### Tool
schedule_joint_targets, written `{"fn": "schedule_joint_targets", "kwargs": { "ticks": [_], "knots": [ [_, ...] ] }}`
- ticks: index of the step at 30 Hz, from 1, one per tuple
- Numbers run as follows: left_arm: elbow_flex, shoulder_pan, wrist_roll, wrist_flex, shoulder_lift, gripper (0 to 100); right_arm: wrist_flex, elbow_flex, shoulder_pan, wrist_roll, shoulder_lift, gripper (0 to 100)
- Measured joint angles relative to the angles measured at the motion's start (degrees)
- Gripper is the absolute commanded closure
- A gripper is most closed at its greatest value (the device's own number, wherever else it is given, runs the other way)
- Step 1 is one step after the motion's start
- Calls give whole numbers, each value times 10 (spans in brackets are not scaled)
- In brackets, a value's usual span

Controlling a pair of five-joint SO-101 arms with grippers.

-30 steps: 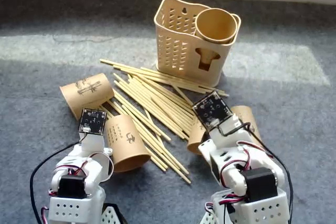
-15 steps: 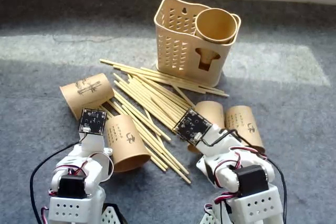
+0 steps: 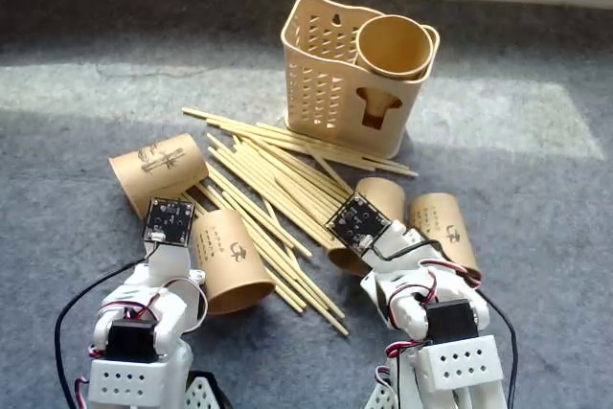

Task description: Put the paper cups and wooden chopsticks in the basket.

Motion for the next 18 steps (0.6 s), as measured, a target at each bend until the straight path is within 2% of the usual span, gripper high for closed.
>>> {"fn": "schedule_joint_targets", "kwargs": {
  "ticks": [3, 8, 18],
  "knots": [
    [0, 0, 0, 0, 0, 994, -3, 1, 0, 0, -1, 996],
    [0, 0, 0, 0, 0, 994, -8, 1, 0, -4, -1, 993],
    [0, 0, 0, 0, 0, 994, -15, -25, 2, -81, -2, 993]
  ]
}}
